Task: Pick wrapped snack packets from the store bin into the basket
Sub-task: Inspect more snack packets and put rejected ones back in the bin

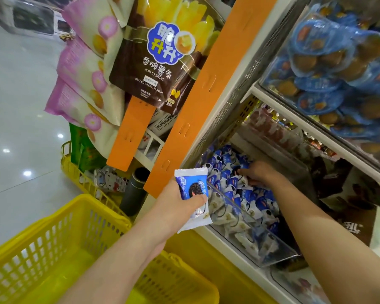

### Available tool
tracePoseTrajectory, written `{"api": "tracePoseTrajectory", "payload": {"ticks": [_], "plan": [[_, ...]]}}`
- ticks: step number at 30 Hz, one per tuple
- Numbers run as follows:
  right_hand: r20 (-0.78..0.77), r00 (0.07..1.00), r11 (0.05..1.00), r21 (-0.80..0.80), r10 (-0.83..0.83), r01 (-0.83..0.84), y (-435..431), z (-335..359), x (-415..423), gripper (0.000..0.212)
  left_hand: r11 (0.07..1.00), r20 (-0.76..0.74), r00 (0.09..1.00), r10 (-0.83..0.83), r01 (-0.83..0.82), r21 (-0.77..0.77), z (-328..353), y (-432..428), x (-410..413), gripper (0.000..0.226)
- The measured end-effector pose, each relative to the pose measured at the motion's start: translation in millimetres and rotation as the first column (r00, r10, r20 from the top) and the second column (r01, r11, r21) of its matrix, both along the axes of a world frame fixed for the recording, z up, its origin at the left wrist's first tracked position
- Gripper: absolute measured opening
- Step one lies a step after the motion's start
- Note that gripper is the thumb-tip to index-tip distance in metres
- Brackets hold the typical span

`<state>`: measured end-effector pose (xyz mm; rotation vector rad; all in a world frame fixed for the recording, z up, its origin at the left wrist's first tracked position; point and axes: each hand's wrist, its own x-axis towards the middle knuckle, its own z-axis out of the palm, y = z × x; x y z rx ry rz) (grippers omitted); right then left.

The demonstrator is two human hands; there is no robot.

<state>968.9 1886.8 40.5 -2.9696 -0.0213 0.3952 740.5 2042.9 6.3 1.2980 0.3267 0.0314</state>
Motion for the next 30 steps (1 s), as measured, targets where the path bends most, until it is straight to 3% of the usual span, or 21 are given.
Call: {"api": "tracePoseTrajectory", "payload": {"ticks": [4,7,12,15,17,19,22,24,27,30], "plan": [[0.091,0.996,0.980,0.198,0.017,-0.035,3,-16,7,0.050,1.000,0.001,1.000,0.004,-0.004,0.023,-2,0,1,0.044],[0.166,0.986,0.973,0.230,-0.024,-0.015,5,-26,8,0.047,0.999,0.011,1.000,0.025,-0.026,0.033,-6,0,4,0.042],[0.151,0.988,0.983,0.182,-0.018,-0.010,7,-25,5,0.048,0.999,0.040,0.998,0.046,-0.047,0.021,-9,-1,7,0.041],[0.251,0.967,0.974,0.207,0.036,-0.090,12,-18,-10,0.047,0.999,0.056,0.998,0.034,-0.035,0.028,-9,-1,5,0.040],[0.375,0.926,0.913,0.358,0.050,-0.195,18,-13,-33,0.032,0.999,0.062,0.998,0.032,-0.034,0.040,-11,0,3,0.038],[0.493,0.869,0.783,0.521,0.048,-0.339,23,-6,-68,0.027,0.998,0.062,0.998,0.030,-0.033,0.051,-12,0,0,0.035],[0.562,0.815,0.620,0.592,0.141,-0.515,26,-4,-129,0.014,0.996,0.083,0.996,0.007,-0.015,0.087,-14,0,-5,0.033],[0.560,0.799,0.568,0.593,0.218,-0.570,25,-13,-163,0.010,0.994,0.111,0.994,-0.007,-0.005,0.110,-15,0,-8,0.034],[0.480,0.836,0.555,0.633,0.266,-0.540,24,-29,-188,0.018,0.988,0.139,0.990,-0.031,0.009,0.156,-17,-2,-13,0.034],[0.327,0.925,0.482,0.789,0.196,-0.381,24,-35,-193,0.016,0.982,0.150,0.985,-0.081,0.053,0.182,-20,-2,-16,0.034]]}}
